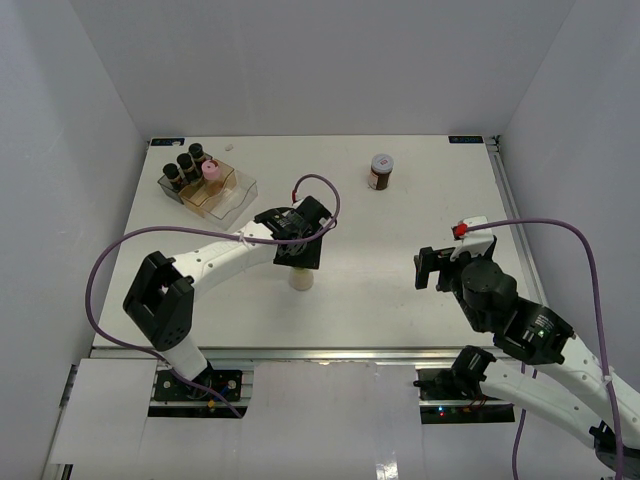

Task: Organize the condiment bottles

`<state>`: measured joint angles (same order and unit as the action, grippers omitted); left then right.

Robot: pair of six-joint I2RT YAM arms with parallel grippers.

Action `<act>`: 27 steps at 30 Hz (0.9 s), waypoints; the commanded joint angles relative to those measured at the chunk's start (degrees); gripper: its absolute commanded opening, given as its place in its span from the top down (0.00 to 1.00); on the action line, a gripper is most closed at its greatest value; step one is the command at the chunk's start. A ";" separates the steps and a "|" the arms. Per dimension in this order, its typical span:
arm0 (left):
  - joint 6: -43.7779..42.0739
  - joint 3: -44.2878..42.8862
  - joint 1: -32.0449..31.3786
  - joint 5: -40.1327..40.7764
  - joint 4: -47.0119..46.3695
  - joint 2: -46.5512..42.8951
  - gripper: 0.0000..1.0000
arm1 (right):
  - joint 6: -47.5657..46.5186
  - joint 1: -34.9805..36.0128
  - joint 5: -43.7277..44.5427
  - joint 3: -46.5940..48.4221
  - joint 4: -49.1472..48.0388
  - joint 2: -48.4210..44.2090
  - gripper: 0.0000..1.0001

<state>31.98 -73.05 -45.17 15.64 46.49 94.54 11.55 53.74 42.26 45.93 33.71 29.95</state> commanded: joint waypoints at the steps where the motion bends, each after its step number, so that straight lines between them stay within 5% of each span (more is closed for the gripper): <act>1: 1.42 -2.67 -0.36 1.85 3.21 -0.41 0.33 | -0.52 -0.03 1.55 -0.36 -1.68 -0.81 0.02; 8: 0.95 -2.33 -0.36 1.00 2.93 -0.05 0.42 | -0.39 0.02 1.60 -0.46 -1.55 -0.98 0.02; 15: 1.18 -2.08 -0.27 0.61 2.55 0.94 1.00 | -0.30 -0.03 1.76 -0.59 -1.48 -1.57 0.02; 21: 0.29 -7.39 3.18 4.11 5.07 1.81 1.00 | -0.48 -0.03 1.36 -0.65 -1.55 -1.82 0.02; 27: -5.27 -19.72 16.44 2.68 6.64 2.29 1.00 | -0.26 -0.03 0.35 -0.80 -1.57 -2.11 0.02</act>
<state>30.86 -82.92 -38.48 16.92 52.70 98.41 11.55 53.74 42.25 45.19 33.72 28.67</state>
